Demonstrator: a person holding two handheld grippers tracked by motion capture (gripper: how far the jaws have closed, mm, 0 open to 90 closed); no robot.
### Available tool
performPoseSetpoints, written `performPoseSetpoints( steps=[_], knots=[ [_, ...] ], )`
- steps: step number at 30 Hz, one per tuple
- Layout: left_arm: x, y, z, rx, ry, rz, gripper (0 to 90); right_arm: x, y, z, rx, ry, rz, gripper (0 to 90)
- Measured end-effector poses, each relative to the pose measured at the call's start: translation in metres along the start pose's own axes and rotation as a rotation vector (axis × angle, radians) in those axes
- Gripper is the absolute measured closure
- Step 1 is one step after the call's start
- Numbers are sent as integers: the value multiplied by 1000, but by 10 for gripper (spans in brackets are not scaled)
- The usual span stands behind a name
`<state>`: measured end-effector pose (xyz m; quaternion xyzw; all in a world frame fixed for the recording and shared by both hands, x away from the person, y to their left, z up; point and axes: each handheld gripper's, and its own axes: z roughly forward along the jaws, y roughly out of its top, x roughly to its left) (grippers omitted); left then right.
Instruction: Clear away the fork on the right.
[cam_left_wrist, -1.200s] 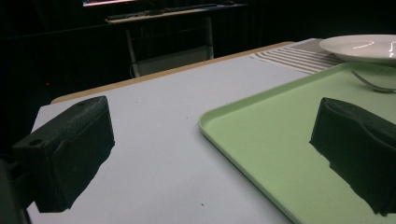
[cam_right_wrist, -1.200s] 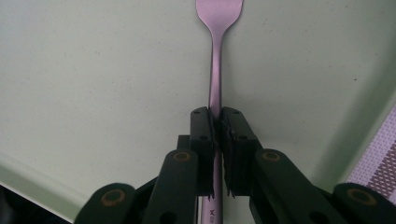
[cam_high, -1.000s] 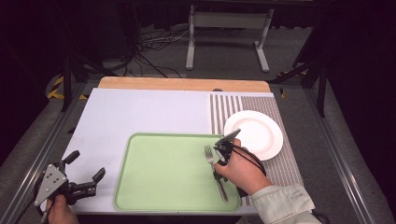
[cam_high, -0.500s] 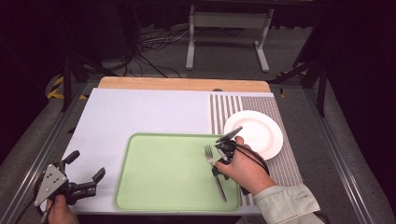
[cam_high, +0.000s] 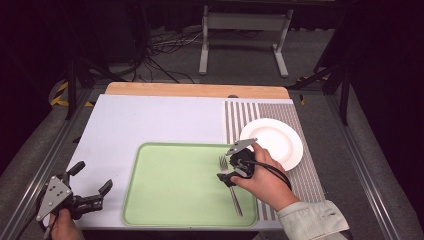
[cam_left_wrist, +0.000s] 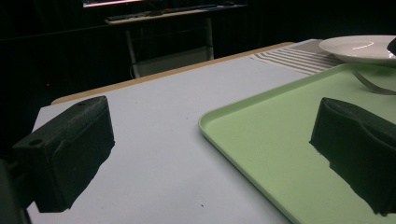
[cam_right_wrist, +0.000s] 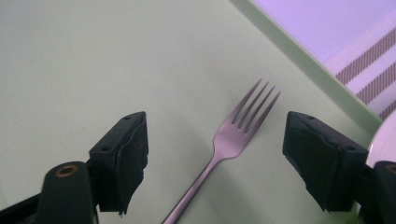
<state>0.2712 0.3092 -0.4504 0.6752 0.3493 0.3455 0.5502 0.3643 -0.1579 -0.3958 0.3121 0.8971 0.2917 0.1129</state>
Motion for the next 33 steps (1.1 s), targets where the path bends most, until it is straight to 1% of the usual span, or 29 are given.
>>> performPoseSetpoints(
  steps=[2, 3, 5, 7, 9, 11, 12, 13, 14, 15, 16, 18, 19, 21, 22, 24, 28, 33],
  knots=[
    [0, 0, 0, 0, 0, 0, 3, 0, 0, 0, -20, 12, -23, 257],
    [0, 0, 0, 1, 0, -1, 3, 0, 0, 0, -27, 24, -54, 294],
    [0, 0, 0, 2, 0, -1, 3, 0, 1, 0, -29, 43, -82, 354],
    [0, 0, 0, 0, -1, 0, 3, -1, 2, 0, -34, 69, -124, 441],
    [0, 0, 0, 0, -1, 0, 3, -1, 2, 2, -40, 80, -171, 506],
    [0, 0, 0, 1, -1, -1, 3, -2, 2, 5, -35, 93, -193, 570],
    [0, 0, 0, 1, -1, -1, 3, -2, 2, 6, -37, 99, -214, 597],
    [0, 0, 0, 0, -1, -1, 3, -3, 2, 8, -41, 102, -226, 662],
    [0, 0, 0, 0, -1, -1, 3, -3, 1, 10, -32, 106, -234, 700],
    [0, 0, 0, 2, 0, -1, 3, -3, 1, 12, -34, 109, -247, 734],
    [0, 0, 0, 1, -1, -1, 3, -3, 0, 14, -32, 111, -254, 782],
    [0, 0, 0, 0, -1, 0, 3, -3, 0, 17, -24, 114, -262, 847],
    [0, 0, 0, 0, -1, 0, 3, -3, 0, 17, -24, 114, -262, 847],
    [0, 0, 0, 1, -1, -1, 3, -3, -2, 22, -12, 115, -267, 900],
    [0, 0, 0, 1, -2, -1, 3, -3, -2, 23, -7, 112, -267, 900],
    [0, 0, 0, 0, -1, -1, 3, -3, -3, 28, 12, 124, -260, 900],
    [1, 0, 0, 2, -1, -1, 3, -3, -6, 36, 39, 118, -263, 900],
    [0, 0, 0, 0, -1, -1, 3, -4, -8, 38, 56, 115, -258, 900]
  ],
)
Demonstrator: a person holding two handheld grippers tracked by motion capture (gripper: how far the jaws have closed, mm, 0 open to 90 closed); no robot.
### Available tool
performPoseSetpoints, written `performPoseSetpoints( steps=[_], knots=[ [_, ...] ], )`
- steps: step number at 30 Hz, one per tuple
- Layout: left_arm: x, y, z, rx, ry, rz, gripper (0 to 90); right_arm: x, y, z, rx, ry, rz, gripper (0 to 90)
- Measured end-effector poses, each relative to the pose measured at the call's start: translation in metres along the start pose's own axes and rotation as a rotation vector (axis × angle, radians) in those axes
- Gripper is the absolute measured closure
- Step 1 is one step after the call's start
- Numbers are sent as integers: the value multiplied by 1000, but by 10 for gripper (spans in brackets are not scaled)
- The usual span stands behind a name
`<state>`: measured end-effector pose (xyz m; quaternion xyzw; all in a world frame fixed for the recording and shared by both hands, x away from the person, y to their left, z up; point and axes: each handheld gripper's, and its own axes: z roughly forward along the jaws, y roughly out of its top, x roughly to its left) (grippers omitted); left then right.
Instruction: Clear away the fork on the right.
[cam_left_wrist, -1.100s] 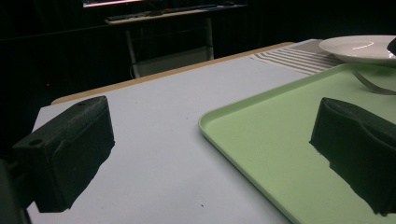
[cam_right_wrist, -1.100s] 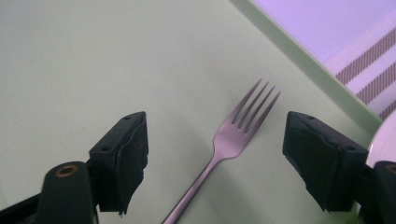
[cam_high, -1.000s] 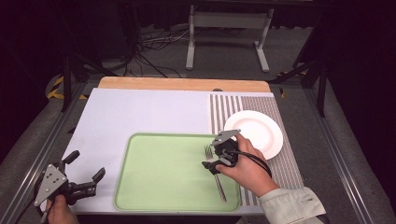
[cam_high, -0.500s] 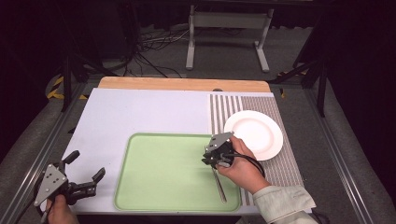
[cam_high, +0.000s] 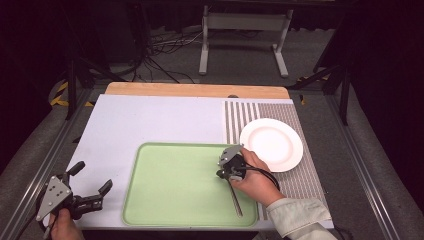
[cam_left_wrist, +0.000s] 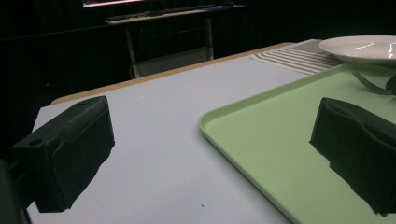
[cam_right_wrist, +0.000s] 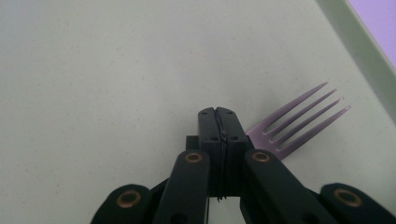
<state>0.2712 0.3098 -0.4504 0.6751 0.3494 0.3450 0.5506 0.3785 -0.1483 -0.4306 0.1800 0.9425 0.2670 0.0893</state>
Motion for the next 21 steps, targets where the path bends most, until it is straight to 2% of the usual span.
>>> performPoseSetpoints(
  steps=[10, 21],
  knots=[
    [0, 0, 0, 0, 0, 1, 3, -2, -3, 1, 30, -7, 8, 900],
    [0, 0, 0, 1, 0, 4, 3, -9, -9, -3, 44, -40, 18, 900]
  ],
)
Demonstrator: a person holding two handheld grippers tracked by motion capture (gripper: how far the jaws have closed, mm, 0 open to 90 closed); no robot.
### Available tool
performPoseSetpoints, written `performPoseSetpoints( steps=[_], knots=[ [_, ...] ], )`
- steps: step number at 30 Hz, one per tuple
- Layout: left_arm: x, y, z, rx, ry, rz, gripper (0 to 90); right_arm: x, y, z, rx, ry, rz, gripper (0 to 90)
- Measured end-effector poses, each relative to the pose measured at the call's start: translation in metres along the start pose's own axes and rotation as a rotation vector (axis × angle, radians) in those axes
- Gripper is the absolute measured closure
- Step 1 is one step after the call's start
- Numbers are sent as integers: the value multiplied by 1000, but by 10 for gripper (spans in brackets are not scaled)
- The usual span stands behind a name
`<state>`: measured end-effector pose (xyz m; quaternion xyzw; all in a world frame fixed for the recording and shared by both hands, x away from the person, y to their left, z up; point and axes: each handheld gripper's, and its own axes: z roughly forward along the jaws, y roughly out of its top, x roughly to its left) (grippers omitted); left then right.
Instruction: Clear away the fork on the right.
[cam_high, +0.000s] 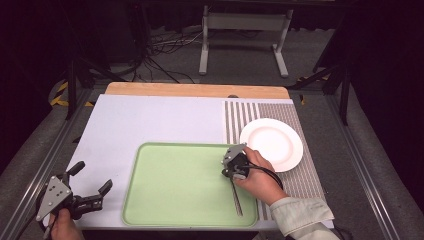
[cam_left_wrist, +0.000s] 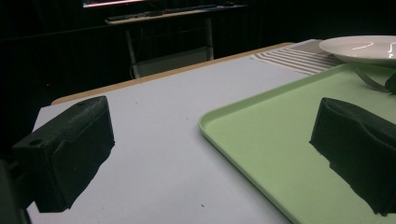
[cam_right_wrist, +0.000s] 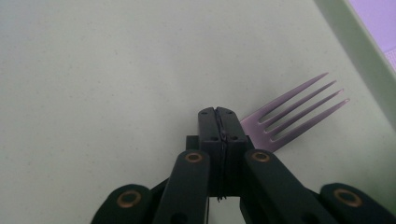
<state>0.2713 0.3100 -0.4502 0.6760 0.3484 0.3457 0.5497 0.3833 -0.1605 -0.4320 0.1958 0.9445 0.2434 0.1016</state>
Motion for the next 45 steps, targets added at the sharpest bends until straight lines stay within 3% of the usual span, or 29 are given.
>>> performPoseSetpoints(
  steps=[15, 23, 27, 33, 37, 45],
  knots=[
    [0, 0, 0, -1, 0, -2, 3, -12, -14, -8, 9, -28, 47, 900],
    [0, 0, 0, 3, -1, -1, 3, -13, -16, -10, -14, -24, 44, 886],
    [0, -1, 0, 7, -1, 1, 3, -12, -12, -16, -70, -24, 41, 743],
    [0, -1, -1, 10, 0, 1, 3, -9, -4, -31, -202, -55, 29, 265],
    [-1, 0, 0, 8, -3, 2, 3, -6, -1, -42, -249, -60, 21, 198],
    [-1, -1, 0, 9, -3, 1, 3, -3, -4, -67, -334, -77, -17, 150]
  ],
)
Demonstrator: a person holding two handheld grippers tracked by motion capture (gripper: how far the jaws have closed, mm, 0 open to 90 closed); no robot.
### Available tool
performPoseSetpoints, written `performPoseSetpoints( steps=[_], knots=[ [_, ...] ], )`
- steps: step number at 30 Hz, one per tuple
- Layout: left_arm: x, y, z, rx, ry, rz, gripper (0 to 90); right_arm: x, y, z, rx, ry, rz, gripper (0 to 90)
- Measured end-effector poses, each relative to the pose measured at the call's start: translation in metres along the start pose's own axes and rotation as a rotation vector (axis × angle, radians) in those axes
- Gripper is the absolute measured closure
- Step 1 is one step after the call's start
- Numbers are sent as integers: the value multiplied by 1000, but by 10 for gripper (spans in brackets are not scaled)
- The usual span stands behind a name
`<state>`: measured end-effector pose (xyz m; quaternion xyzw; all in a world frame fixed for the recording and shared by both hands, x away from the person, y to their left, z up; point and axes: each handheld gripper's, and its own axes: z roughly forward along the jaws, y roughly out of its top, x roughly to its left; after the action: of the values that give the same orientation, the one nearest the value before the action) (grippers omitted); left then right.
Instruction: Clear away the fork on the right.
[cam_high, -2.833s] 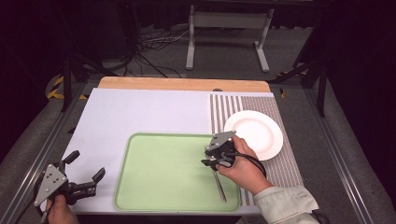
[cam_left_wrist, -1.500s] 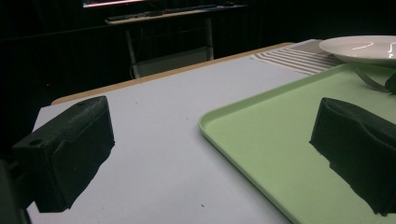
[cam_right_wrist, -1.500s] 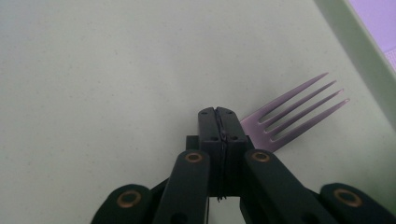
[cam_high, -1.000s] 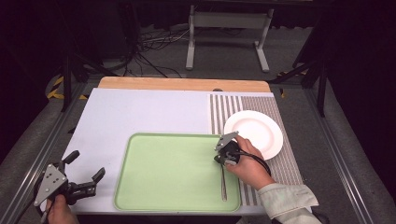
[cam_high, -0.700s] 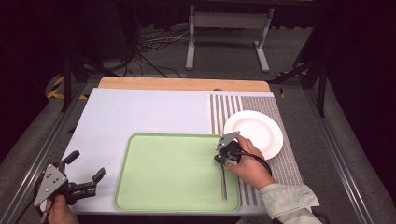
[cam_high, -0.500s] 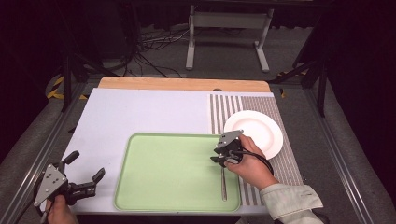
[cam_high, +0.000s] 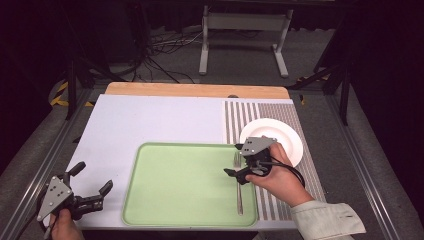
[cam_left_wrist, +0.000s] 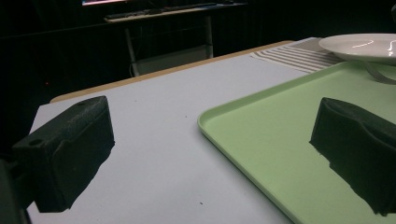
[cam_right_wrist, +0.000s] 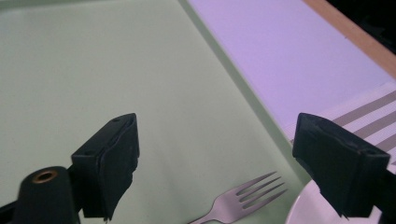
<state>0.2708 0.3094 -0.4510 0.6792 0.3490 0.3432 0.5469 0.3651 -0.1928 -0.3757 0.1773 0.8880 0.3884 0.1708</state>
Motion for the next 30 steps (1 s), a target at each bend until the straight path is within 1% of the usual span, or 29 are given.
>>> performPoseSetpoints(
  steps=[2, 3, 5, 8, 12, 15, 19, 24, 26, 30],
  knots=[
    [0, 0, 0, 1, 0, 1, 3, 0, 0, -7, -23, -6, -13, 143],
    [0, 0, 0, 0, 2, -1, 3, -1, 0, -13, -40, -17, -18, 139],
    [0, 0, 0, -1, 2, 0, 3, -1, 0, -16, -49, -21, -21, 134],
    [0, 0, 0, 2, 1, 0, 3, -1, -3, -25, -85, -33, -25, 133],
    [0, 0, 0, 2, 3, 0, 3, -3, -9, -36, -126, -49, -18, 133],
    [0, 0, 0, 1, 2, 0, 3, -5, -16, -46, -161, -68, -8, 134],
    [-1, 0, 1, 0, 3, -4, 3, -8, -25, -57, -201, -81, 12, 133],
    [-1, 0, 1, 3, 3, -2, 3, -11, -40, -69, -250, -105, 33, 133],
    [-1, 0, 1, 3, 4, -3, 3, -12, -47, -74, -279, -117, 44, 133],
    [-2, -1, 1, 0, 3, -3, 3, -14, -59, -82, -321, -138, 64, 134]
  ],
)
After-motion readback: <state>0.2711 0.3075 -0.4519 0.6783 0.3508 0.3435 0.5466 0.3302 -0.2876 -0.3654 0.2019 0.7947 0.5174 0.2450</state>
